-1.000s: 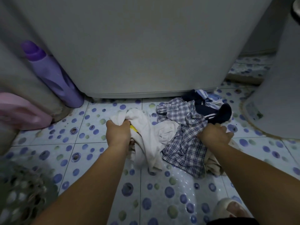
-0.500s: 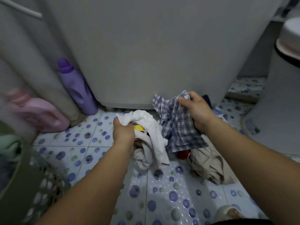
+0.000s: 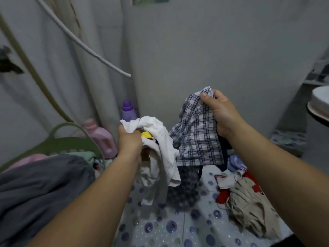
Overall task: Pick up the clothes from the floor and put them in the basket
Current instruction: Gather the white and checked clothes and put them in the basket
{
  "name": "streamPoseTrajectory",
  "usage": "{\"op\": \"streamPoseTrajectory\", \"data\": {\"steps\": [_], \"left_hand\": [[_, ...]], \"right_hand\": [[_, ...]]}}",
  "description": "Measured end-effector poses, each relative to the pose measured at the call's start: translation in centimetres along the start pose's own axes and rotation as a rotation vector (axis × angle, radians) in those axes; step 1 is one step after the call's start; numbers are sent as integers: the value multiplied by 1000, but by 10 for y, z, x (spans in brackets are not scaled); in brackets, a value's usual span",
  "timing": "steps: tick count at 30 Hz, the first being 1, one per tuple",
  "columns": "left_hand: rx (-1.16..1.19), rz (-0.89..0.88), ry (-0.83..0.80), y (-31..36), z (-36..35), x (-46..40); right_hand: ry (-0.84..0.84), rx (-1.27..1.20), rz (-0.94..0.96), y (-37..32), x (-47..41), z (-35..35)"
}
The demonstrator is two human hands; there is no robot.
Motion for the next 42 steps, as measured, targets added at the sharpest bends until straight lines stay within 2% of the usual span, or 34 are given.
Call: {"op": "streamPoseTrajectory", "data": {"steps": [4,8,13,18,20,23,26,28,32,34,37,40,42], "left_hand": [[43,0,39,39,34,3],[-7,-101,131,77,80,-3],[149,-184,229,118,138,-2],[301,-172,394,130,209,-12],[368,-149,482,128,241,-12],[350,-100,602,112,288,-14],[273,30,690,89,332,-19],[231,101,684,80,347,-19],[-53,148,722,72,377,-22],[-261,90,727,80,383,-24],[-561,-145,646,105,367,-22],[-792,-395,432,119,335,-27],[-955,-381,238,116,311,-32]], "right_hand": [[-105,-70,14,-17,10,-55],[-222,-152,3,-30,22,-116],[-344,-183,37,-49,36,-191],[-469,-178,48,-54,54,-270],[-532,-215,-3,-46,64,-303],[-628,-232,-87,-26,80,-347],[-722,-182,-166,8,95,-387],[-779,-124,-216,33,103,-403],[-898,58,-294,95,123,-432],[-989,192,-287,122,133,-439],[-1100,459,-174,141,144,-437],[-1243,693,28,141,154,-431],[-1294,807,127,137,151,-422]]}}
Point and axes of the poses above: each hand's wrist, its own x-axis away from the middle knuckle, its own z-axis out of the back of the hand, y = z × x, the point moved 5 cm from there along -x, towards the middle knuckle, and after that the axes turned 4 degrees about y, right-handed, at the moved point
